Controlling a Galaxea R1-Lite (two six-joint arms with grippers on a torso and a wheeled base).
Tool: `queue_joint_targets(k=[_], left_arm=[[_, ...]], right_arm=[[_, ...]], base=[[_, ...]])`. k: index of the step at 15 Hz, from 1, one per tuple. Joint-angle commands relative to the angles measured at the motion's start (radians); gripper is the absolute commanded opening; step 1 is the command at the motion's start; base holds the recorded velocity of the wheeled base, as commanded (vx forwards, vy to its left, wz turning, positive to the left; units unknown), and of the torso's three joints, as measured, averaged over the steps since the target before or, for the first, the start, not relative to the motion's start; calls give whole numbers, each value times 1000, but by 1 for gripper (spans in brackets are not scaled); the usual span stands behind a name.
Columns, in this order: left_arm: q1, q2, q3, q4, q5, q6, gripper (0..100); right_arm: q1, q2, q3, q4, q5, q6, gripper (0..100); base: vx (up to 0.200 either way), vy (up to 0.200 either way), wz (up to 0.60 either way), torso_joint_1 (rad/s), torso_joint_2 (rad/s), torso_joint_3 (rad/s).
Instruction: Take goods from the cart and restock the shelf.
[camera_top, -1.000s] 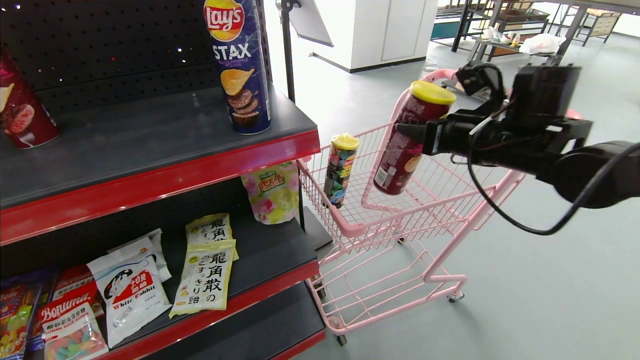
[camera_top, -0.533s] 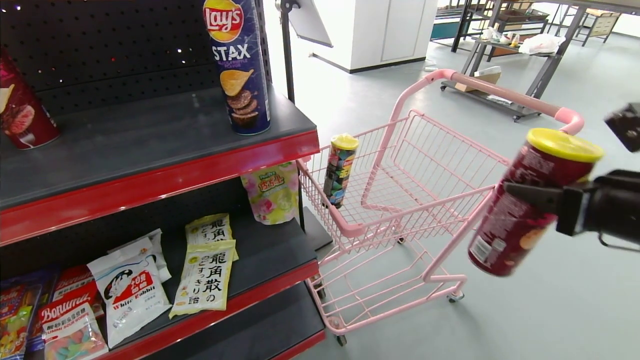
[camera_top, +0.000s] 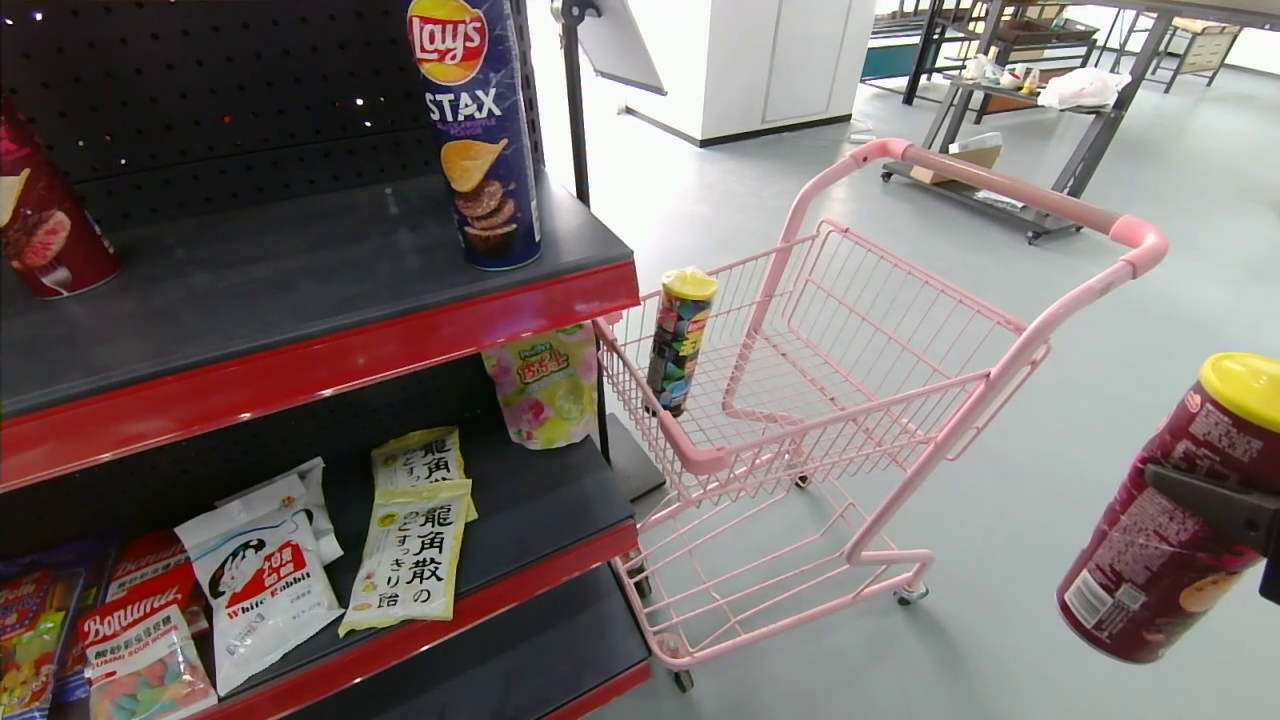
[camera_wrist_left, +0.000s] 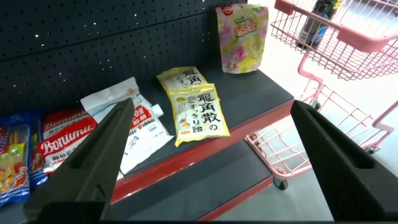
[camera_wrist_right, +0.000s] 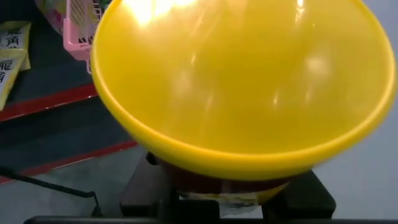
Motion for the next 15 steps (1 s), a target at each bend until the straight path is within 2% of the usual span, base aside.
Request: queue_joint_targets(k=[1,5,15], left_arm=[[1,0,0,0,0,0,100],[0,0,0,0,0,0,100],[1,0,0,0,0,0,100]], right_arm=[[-1,-6,-4,-1,0,0,0],[-9,6,-10,-1,0,-1,0],[-8,72,-87,-5,6,-35,0]], base=[[0,0,0,0,0,0],[0,0,0,66,-271,-190],[0,0,0,187,-555,-371]])
